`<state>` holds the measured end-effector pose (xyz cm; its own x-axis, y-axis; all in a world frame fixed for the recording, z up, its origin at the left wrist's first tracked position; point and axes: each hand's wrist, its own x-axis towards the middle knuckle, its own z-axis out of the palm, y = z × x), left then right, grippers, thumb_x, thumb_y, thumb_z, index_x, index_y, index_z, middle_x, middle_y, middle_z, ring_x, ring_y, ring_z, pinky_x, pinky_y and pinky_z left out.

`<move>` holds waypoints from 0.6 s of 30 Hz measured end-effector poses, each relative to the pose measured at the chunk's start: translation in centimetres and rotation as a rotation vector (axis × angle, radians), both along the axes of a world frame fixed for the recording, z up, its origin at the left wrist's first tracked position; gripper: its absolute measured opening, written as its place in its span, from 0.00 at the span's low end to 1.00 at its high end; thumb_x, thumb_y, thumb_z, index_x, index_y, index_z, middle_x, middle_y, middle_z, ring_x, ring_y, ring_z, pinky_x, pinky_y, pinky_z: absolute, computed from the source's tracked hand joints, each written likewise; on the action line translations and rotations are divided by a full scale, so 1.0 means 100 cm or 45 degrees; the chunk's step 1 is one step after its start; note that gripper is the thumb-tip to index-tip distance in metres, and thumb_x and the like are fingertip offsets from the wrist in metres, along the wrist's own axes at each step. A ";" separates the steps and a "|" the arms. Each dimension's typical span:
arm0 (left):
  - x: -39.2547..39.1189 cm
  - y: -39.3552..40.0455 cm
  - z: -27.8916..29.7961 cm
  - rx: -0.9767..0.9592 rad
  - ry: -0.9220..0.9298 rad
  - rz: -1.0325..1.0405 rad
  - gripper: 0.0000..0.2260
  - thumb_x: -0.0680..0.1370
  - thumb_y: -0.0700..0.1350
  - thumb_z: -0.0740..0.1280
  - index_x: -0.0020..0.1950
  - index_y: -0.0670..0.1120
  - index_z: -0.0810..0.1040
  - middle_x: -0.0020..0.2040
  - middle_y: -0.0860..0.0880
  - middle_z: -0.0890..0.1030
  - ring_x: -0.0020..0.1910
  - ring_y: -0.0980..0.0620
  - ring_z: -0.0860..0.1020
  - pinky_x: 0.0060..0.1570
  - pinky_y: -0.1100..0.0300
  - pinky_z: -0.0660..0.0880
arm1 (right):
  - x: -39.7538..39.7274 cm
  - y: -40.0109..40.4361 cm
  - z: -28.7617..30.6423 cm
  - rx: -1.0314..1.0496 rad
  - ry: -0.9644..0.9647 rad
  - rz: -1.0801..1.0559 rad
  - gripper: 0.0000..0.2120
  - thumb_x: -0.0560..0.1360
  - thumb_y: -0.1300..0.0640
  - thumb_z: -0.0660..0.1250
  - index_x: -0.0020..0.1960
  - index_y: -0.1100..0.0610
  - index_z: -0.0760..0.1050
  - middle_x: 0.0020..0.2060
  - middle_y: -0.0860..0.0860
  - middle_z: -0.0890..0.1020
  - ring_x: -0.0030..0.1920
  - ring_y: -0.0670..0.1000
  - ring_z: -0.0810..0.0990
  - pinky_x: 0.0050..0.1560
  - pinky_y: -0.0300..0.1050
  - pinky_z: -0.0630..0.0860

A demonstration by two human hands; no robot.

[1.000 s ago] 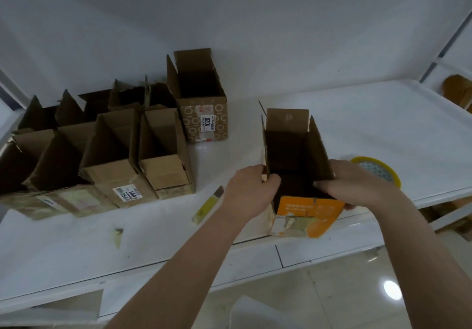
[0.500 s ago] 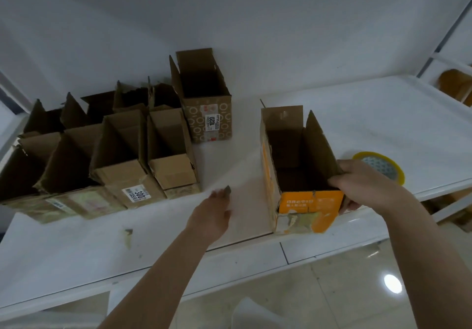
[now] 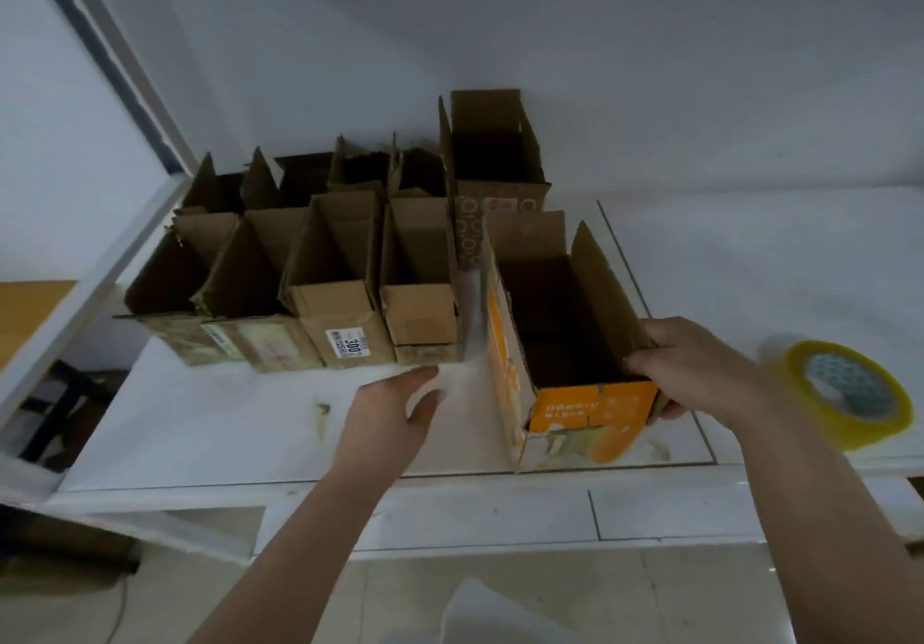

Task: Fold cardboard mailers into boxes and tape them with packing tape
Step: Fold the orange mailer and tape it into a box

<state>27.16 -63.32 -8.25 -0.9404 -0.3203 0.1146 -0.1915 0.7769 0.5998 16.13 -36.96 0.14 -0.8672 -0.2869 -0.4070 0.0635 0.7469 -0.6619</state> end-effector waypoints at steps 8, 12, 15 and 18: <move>-0.004 0.033 0.046 0.171 0.305 -0.214 0.36 0.69 0.69 0.67 0.72 0.52 0.71 0.59 0.55 0.81 0.54 0.54 0.81 0.51 0.58 0.79 | -0.029 -0.047 -0.008 -0.100 0.086 -0.044 0.07 0.77 0.59 0.60 0.48 0.51 0.76 0.32 0.54 0.84 0.30 0.51 0.84 0.28 0.39 0.76; -0.019 0.030 0.042 -0.201 0.491 -0.219 0.29 0.71 0.52 0.75 0.70 0.47 0.74 0.70 0.48 0.74 0.73 0.44 0.66 0.68 0.39 0.66 | -0.045 -0.065 -0.012 -0.113 0.199 -0.089 0.07 0.75 0.59 0.60 0.45 0.54 0.77 0.26 0.51 0.83 0.28 0.51 0.84 0.29 0.41 0.78; -0.033 0.026 0.039 -0.335 0.516 -0.185 0.22 0.71 0.45 0.76 0.64 0.46 0.79 0.69 0.47 0.74 0.75 0.39 0.60 0.70 0.30 0.54 | -0.054 -0.074 -0.013 -0.078 0.312 -0.093 0.07 0.74 0.58 0.61 0.43 0.54 0.78 0.26 0.50 0.82 0.27 0.50 0.83 0.38 0.47 0.81; -0.046 0.022 0.042 -0.394 0.485 -0.126 0.17 0.73 0.43 0.74 0.61 0.48 0.80 0.68 0.48 0.76 0.75 0.38 0.61 0.71 0.31 0.50 | -0.060 -0.081 -0.015 0.007 0.466 -0.119 0.10 0.77 0.54 0.60 0.41 0.54 0.76 0.31 0.51 0.81 0.33 0.52 0.83 0.35 0.43 0.75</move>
